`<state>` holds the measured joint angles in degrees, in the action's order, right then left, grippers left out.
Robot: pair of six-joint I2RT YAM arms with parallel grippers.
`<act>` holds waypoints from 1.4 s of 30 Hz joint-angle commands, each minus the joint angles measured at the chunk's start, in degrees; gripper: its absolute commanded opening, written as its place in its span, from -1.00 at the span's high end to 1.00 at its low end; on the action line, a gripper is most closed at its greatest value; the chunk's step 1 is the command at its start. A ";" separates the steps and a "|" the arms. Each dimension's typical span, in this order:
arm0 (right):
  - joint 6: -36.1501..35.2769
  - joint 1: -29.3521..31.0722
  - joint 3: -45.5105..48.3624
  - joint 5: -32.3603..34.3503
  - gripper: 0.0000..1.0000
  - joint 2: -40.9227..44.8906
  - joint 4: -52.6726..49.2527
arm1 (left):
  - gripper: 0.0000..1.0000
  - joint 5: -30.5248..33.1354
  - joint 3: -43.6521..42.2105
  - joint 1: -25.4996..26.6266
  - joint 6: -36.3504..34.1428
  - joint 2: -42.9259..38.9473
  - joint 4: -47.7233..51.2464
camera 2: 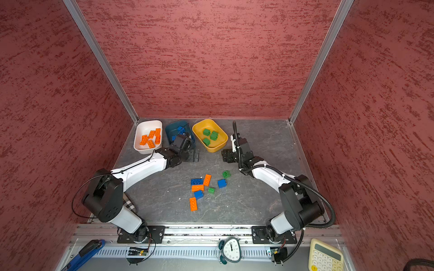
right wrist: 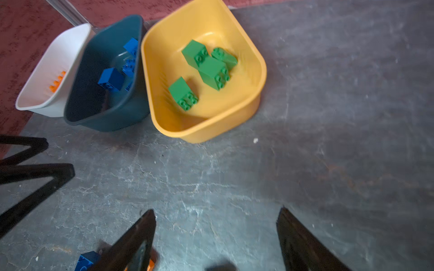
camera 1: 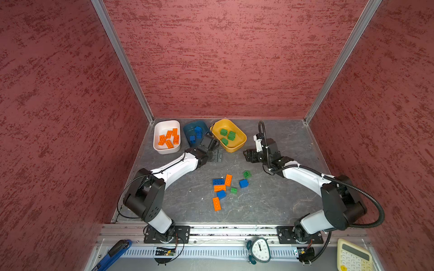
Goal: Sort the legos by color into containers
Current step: 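Return right gripper to pile and grasp another green brick while left gripper hovers nearby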
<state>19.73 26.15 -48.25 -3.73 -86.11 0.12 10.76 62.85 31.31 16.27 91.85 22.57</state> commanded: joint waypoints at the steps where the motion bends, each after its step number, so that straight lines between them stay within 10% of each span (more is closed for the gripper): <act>1: 6.16 0.21 0.95 2.51 -0.77 1.21 -1.31 | -0.99 -0.40 1.58 0.27 0.78 1.19 -1.04; 18: 6.48 5.31 -0.49 -2.94 -0.71 -6.55 -14.71 | -0.99 -0.38 1.72 0.35 1.31 3.22 -1.39; 42: -1.00 12.52 -8.72 8.53 0.13 -13.56 -24.73 | -0.99 -0.39 1.76 0.32 1.48 3.51 -1.13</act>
<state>20.27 38.44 -57.36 4.10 -100.60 -25.10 10.52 63.35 31.46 17.32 94.65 21.89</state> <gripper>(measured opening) 0.449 0.994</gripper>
